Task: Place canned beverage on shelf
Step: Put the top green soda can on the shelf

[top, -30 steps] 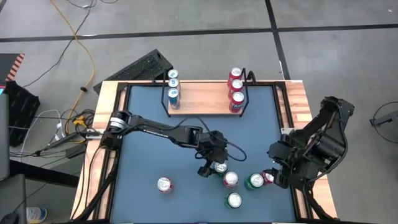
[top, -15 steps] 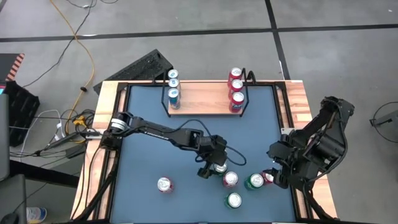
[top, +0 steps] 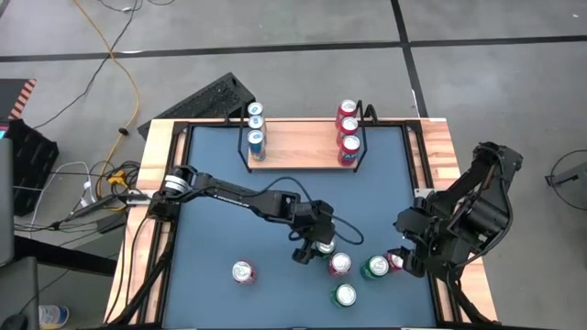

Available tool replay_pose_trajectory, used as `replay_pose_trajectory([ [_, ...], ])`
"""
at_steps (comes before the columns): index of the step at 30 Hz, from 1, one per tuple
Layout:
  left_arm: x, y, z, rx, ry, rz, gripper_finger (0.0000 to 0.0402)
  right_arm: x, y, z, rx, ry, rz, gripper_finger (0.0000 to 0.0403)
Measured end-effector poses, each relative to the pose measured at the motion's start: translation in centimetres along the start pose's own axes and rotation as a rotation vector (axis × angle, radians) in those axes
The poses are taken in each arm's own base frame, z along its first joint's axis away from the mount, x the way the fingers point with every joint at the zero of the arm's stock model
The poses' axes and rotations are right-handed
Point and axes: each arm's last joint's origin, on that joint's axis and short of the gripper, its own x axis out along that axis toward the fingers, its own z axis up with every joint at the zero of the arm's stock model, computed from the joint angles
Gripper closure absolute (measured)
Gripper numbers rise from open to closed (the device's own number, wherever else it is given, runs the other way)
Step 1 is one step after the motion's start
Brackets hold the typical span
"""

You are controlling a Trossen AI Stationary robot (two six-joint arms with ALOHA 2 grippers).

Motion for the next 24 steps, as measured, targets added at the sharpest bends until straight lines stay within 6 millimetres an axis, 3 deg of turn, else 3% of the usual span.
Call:
replay_pose_trajectory([
  [6,0.0,0.1,0.0,-0.101,0.0,0.035,0.0112,0.1,0.1,0.0,0.013,0.0,-0.002,0.007],
  [11,-1.1,0.2,0.5,-0.199,-0.013,0.053,0.0113,0.1,0.1,0.1,0.015,-0.038,-0.01,0.007],
  [18,-7.4,1.2,2.7,-0.205,-0.065,0.189,0.0114,0.1,0.1,0.2,0.016,-0.068,-0.021,0.007],
  [24,-12.2,5.0,3.2,-0.253,-0.152,0.353,0.0115,0.0,0.0,0.4,0.033,-0.133,-0.044,0.007],
])
